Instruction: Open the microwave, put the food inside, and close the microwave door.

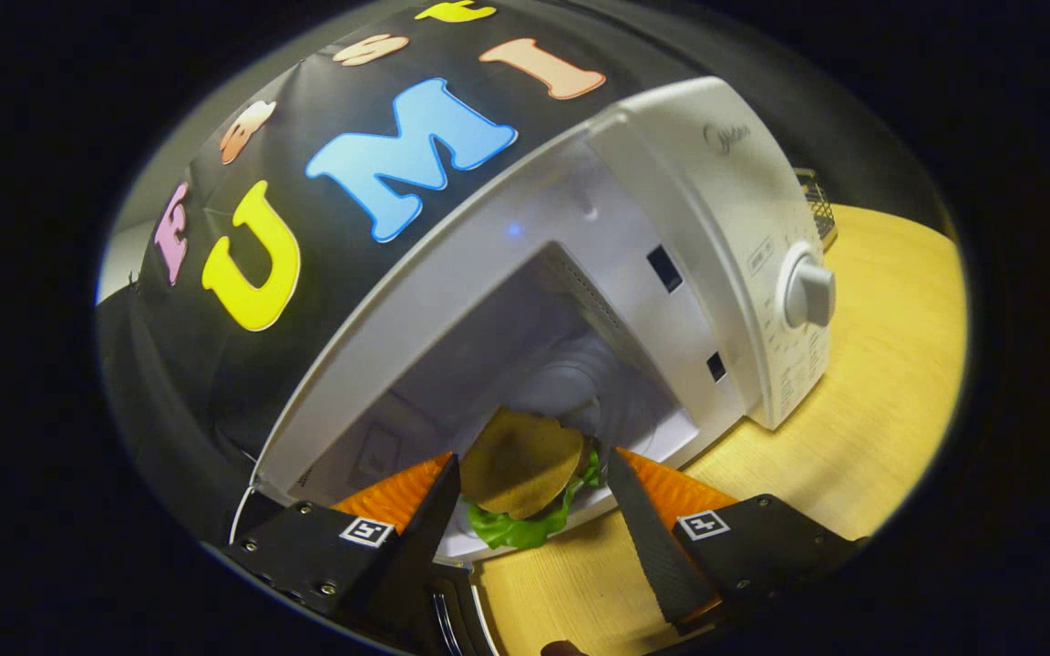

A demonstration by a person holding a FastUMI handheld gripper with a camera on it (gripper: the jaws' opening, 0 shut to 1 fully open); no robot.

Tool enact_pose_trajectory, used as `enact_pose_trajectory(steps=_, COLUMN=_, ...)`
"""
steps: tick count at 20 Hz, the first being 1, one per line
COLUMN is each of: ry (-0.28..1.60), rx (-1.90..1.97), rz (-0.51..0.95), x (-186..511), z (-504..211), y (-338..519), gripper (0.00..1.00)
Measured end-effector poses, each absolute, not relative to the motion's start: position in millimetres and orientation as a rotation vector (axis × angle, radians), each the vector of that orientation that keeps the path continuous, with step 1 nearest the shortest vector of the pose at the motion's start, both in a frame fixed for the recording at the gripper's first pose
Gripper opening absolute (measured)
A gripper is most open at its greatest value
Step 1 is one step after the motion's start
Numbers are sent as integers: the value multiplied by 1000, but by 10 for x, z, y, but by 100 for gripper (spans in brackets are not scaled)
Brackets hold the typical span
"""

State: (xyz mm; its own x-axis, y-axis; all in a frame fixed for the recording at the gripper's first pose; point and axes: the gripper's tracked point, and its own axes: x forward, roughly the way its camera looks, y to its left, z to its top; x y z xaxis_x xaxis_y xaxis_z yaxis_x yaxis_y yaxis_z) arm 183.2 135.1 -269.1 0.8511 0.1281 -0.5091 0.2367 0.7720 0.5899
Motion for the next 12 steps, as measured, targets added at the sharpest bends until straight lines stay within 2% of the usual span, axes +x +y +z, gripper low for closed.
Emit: enact_pose_trajectory(steps=12, ry=401, rx=537, rz=267, x=376, z=-1074, y=1511, gripper=97)
